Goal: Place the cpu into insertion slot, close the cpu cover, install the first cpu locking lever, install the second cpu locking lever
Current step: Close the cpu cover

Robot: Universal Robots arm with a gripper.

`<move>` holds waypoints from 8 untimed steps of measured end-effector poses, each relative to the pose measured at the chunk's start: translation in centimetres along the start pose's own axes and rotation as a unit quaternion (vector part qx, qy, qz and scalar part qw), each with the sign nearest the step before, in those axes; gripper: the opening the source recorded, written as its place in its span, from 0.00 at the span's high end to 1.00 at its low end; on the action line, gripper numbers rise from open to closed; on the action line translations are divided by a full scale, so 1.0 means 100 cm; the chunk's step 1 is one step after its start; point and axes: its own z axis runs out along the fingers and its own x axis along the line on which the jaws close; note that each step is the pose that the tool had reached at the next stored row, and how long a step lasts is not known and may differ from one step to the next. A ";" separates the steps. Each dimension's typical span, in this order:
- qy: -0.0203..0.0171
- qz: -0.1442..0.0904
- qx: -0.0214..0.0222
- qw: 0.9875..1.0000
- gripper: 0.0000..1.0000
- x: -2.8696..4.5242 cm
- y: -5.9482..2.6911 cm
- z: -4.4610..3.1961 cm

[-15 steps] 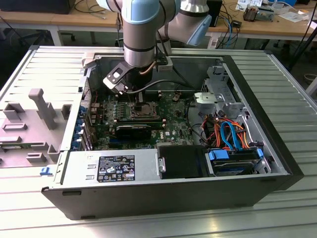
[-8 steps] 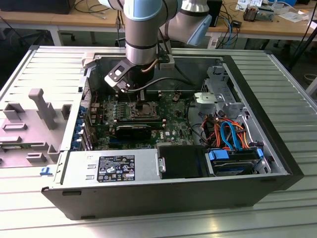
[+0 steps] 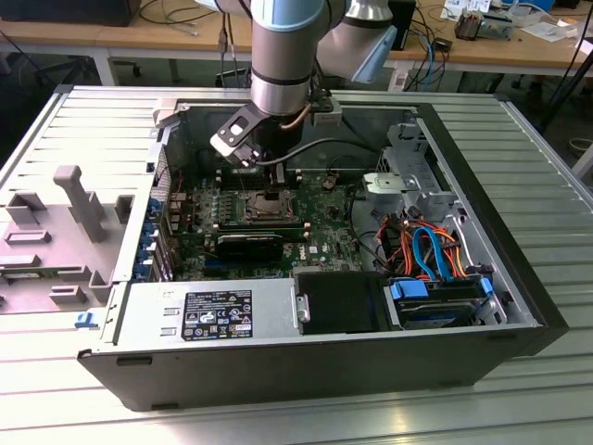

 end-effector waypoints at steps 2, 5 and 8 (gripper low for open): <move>0.000 0.000 0.000 1.000 0.89 0.0000 -0.0001 -0.0040; 0.003 0.000 0.000 1.000 0.89 -0.0001 -0.0006 -0.0165; 0.003 0.000 0.000 1.000 0.89 -0.0001 -0.0009 -0.0233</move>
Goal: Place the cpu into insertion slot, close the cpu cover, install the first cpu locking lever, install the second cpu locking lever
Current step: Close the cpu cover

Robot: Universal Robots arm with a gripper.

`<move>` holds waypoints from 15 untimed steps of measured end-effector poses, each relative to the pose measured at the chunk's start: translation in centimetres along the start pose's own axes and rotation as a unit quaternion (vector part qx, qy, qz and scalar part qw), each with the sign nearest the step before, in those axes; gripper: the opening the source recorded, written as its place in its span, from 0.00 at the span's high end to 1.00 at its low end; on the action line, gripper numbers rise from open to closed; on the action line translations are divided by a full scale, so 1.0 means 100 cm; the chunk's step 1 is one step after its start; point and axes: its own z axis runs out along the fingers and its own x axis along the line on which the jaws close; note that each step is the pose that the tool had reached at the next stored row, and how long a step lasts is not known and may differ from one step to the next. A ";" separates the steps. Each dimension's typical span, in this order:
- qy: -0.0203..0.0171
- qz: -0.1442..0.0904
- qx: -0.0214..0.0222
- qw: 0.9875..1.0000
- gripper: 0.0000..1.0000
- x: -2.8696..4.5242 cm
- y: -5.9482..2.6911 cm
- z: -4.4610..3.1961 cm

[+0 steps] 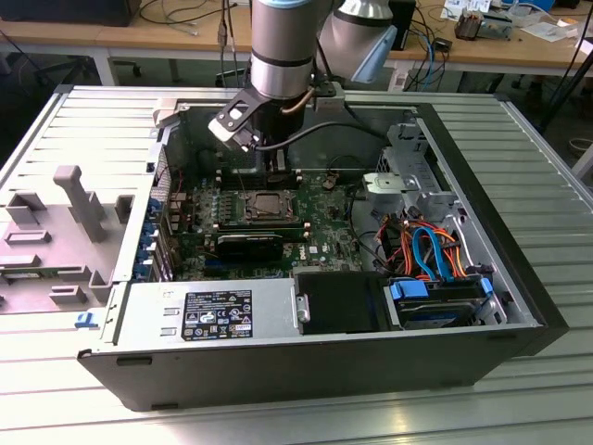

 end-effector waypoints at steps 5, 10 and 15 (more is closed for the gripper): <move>0.000 0.000 0.000 1.000 0.89 0.0000 -0.0002 -0.0056; 0.000 0.000 0.000 1.000 0.89 0.0000 -0.0002 -0.0059; 0.000 0.000 0.000 1.000 0.89 0.0000 -0.0002 -0.0060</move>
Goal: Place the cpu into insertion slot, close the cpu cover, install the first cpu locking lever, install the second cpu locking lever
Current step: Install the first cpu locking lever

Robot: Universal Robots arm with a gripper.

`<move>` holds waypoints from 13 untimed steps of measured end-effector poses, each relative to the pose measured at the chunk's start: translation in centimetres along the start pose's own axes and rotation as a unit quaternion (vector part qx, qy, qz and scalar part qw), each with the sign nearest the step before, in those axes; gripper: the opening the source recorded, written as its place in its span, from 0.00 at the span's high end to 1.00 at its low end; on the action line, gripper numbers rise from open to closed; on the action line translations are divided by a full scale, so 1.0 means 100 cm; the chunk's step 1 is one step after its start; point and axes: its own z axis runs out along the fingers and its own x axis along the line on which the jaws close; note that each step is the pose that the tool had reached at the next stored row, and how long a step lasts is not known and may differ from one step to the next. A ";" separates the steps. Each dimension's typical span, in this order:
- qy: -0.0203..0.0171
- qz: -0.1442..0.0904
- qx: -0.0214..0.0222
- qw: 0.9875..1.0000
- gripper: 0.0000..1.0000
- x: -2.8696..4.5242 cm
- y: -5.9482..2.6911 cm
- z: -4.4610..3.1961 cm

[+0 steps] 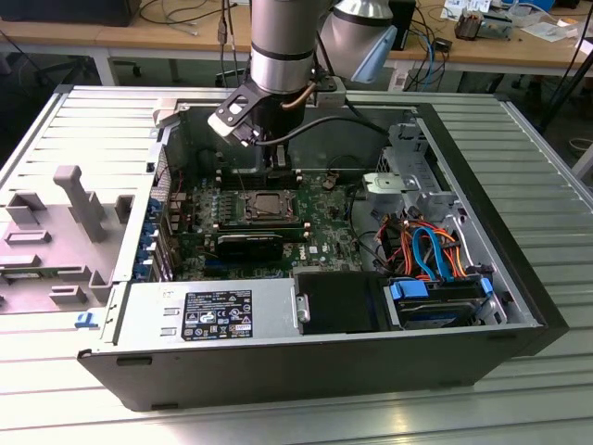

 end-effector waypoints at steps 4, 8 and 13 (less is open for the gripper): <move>0.000 0.000 0.000 1.000 0.89 0.0000 0.0000 -0.0001; -0.001 -0.019 0.000 1.000 0.89 0.0000 0.0000 -0.0001; -0.002 -0.045 0.000 0.999 0.89 0.0000 0.0000 -0.0001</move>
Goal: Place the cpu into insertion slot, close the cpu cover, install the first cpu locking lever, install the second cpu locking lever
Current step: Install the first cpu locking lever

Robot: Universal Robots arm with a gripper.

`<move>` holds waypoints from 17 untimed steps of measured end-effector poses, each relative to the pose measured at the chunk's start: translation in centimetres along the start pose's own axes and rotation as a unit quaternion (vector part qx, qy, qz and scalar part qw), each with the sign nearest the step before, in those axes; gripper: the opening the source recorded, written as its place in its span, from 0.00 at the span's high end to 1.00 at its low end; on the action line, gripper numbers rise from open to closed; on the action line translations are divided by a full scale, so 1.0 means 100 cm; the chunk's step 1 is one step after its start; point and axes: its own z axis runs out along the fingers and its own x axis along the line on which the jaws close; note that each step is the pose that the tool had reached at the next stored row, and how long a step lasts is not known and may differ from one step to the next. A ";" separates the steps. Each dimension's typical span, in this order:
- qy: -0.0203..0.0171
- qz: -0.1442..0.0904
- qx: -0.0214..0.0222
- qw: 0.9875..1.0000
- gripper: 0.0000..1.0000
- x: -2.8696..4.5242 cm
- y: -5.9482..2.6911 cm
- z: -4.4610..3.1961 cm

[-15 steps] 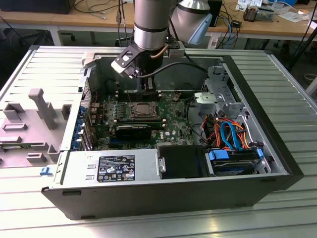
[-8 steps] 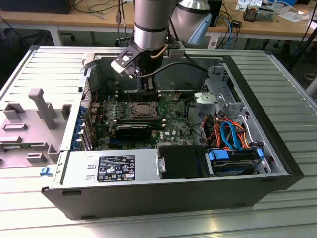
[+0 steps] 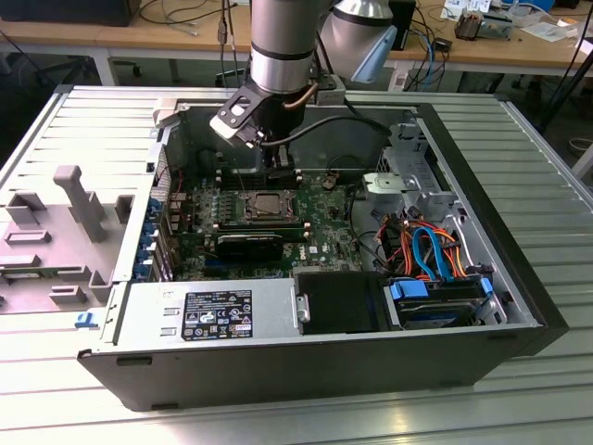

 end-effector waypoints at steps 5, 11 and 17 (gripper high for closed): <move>-0.001 -0.036 0.000 0.999 0.89 0.0000 0.0000 0.0000; -0.003 -0.074 0.000 0.997 0.89 0.0000 0.0000 0.0000; -0.004 -0.104 0.000 0.995 0.89 0.0000 0.0000 0.0000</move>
